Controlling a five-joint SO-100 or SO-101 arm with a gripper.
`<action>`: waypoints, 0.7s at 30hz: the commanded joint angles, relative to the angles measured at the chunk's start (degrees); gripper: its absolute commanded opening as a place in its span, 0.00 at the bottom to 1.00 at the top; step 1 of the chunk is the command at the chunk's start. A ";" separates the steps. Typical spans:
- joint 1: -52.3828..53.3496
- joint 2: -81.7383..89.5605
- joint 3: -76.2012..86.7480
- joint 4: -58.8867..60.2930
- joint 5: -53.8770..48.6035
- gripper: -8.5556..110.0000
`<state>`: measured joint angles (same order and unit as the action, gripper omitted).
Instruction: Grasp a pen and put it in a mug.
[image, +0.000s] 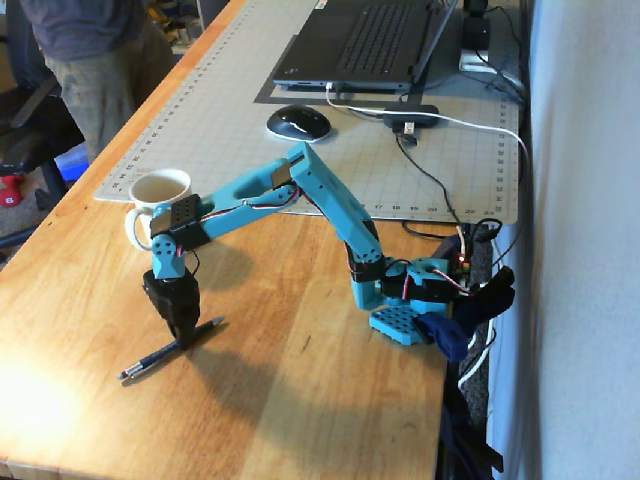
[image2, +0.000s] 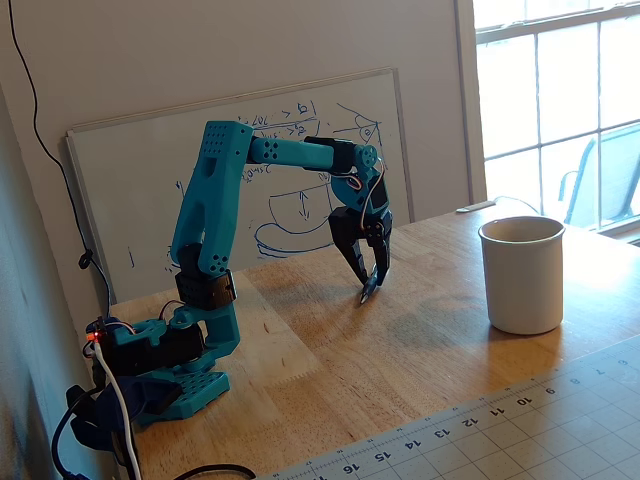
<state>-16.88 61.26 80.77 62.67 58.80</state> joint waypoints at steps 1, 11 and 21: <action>0.26 0.70 -3.08 -0.35 0.62 0.10; -0.18 0.70 -2.99 -0.35 -0.09 0.10; -0.18 6.86 0.70 -1.14 -0.18 0.10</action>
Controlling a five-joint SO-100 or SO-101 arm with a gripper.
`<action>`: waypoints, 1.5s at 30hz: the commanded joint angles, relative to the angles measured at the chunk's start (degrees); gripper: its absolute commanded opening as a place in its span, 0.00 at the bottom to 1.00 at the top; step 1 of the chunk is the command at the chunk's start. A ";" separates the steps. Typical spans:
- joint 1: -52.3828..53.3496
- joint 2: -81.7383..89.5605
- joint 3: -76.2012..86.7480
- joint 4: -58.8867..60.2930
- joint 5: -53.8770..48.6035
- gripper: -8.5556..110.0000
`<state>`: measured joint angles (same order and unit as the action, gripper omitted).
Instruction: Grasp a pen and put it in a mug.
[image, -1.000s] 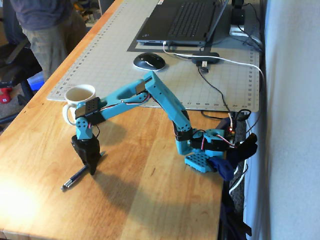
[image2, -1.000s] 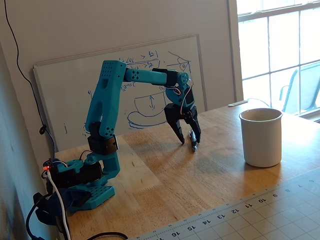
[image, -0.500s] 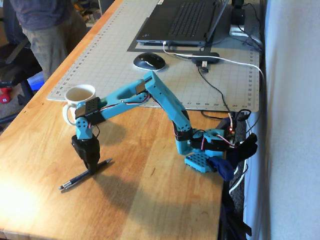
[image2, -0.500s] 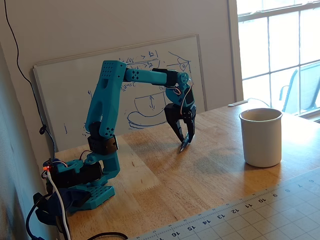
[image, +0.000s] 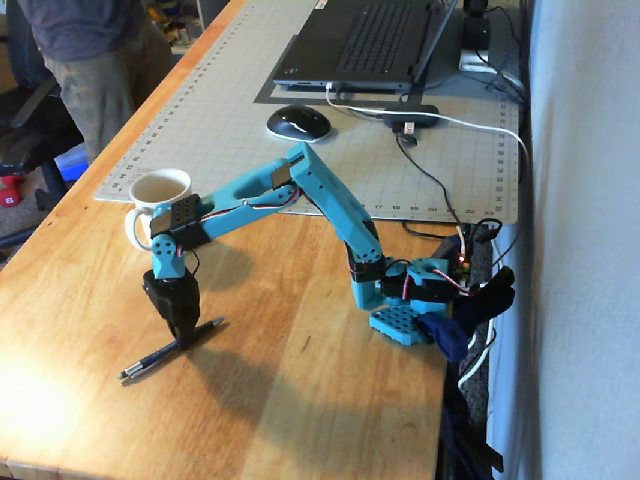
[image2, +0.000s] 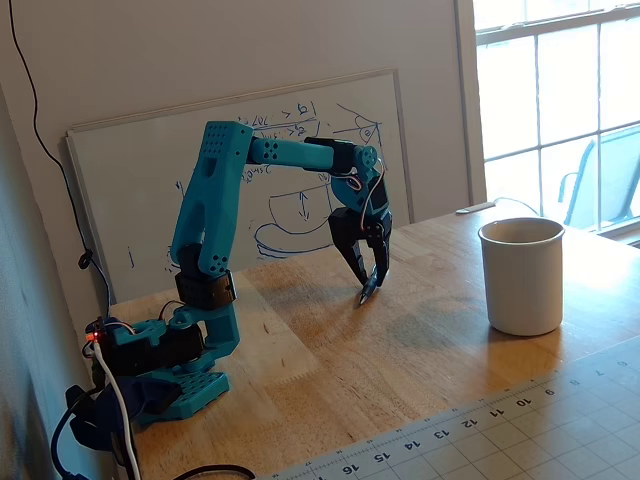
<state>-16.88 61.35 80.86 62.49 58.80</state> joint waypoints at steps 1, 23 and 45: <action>-0.18 8.00 2.11 -1.05 -0.18 0.10; 0.53 35.51 27.69 -32.43 0.62 0.10; 17.67 64.34 47.29 -56.87 0.79 0.10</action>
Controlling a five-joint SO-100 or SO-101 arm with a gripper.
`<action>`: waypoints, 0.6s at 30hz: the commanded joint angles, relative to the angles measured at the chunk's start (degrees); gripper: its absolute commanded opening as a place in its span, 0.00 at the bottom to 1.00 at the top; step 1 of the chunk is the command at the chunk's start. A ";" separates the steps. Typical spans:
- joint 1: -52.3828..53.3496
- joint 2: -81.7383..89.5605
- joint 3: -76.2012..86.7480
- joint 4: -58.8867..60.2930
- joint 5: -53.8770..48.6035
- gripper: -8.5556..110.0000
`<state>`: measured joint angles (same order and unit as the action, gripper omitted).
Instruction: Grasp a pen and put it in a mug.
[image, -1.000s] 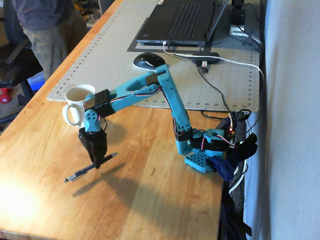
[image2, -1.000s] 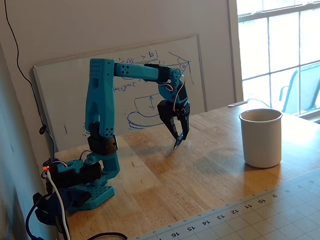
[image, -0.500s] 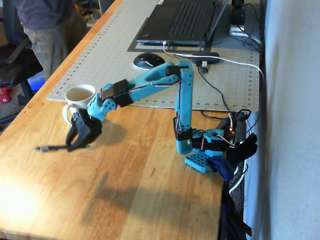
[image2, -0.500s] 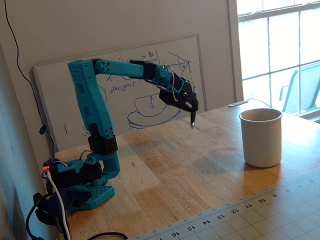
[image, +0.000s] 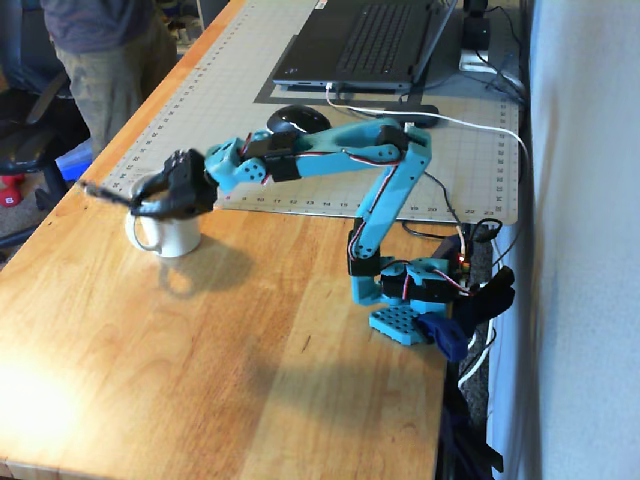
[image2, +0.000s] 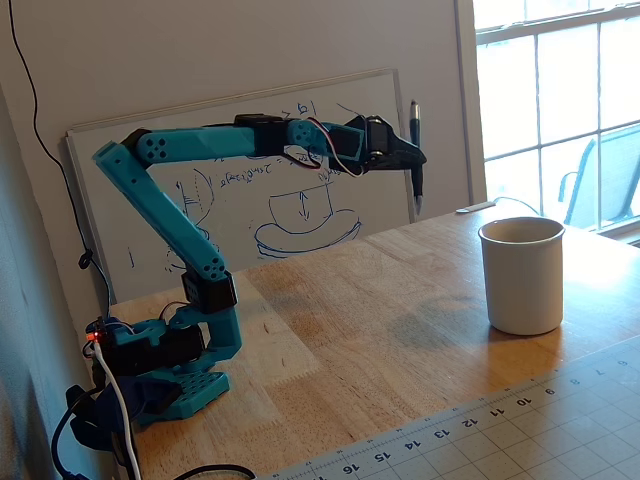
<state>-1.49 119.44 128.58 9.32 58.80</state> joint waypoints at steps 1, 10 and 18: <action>3.08 6.59 -0.18 -4.75 0.79 0.10; 9.67 6.77 0.00 -15.21 0.79 0.10; 14.94 2.64 -0.88 -19.78 0.79 0.10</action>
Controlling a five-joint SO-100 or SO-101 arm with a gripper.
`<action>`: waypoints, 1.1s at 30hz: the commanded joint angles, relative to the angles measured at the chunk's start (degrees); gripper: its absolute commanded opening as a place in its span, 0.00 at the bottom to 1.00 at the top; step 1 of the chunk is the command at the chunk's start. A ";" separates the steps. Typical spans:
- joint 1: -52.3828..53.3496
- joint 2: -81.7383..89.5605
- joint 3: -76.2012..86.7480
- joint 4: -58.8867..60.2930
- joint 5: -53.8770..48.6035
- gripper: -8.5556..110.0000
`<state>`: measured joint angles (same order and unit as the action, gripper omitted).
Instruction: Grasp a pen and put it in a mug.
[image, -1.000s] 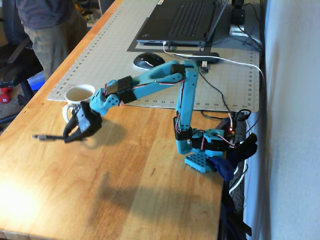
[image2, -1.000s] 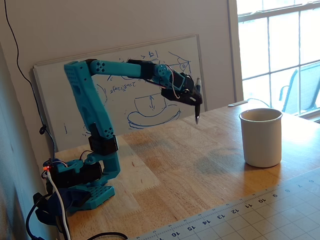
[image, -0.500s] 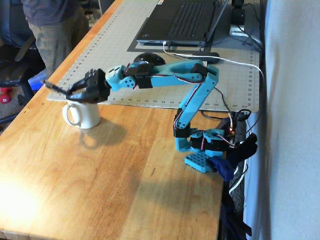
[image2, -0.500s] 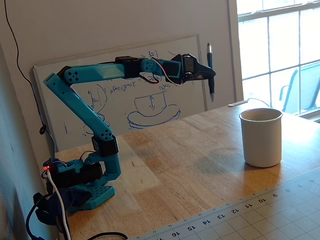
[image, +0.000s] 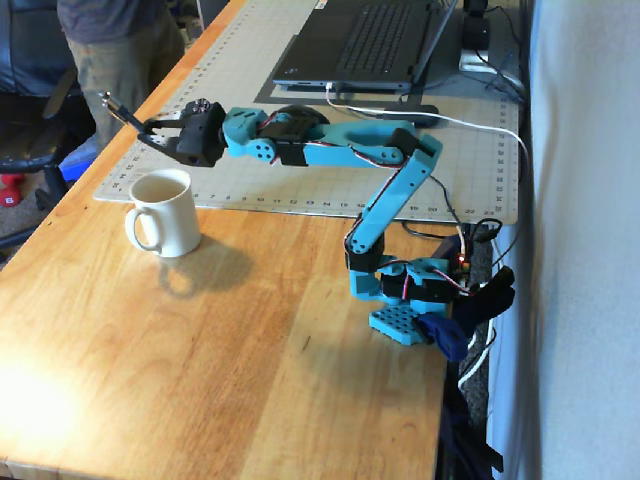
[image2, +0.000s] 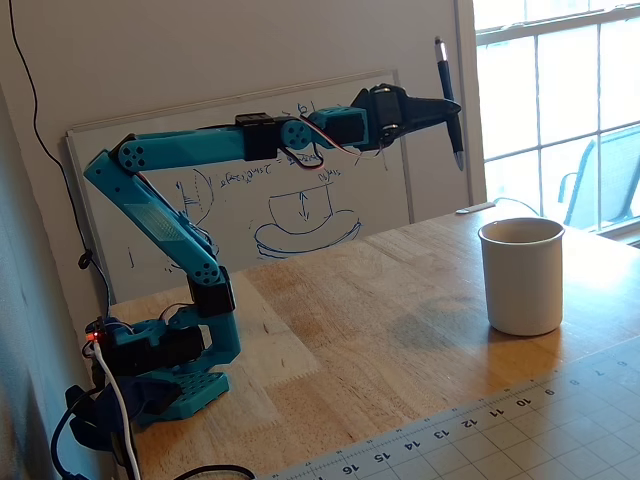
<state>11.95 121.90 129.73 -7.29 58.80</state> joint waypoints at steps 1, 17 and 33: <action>1.67 0.00 -2.02 -3.96 0.79 0.10; 2.02 -7.03 -5.01 -9.49 20.57 0.10; 6.94 -18.63 -15.12 -9.67 20.39 0.10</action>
<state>18.02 102.48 120.59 -15.03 78.93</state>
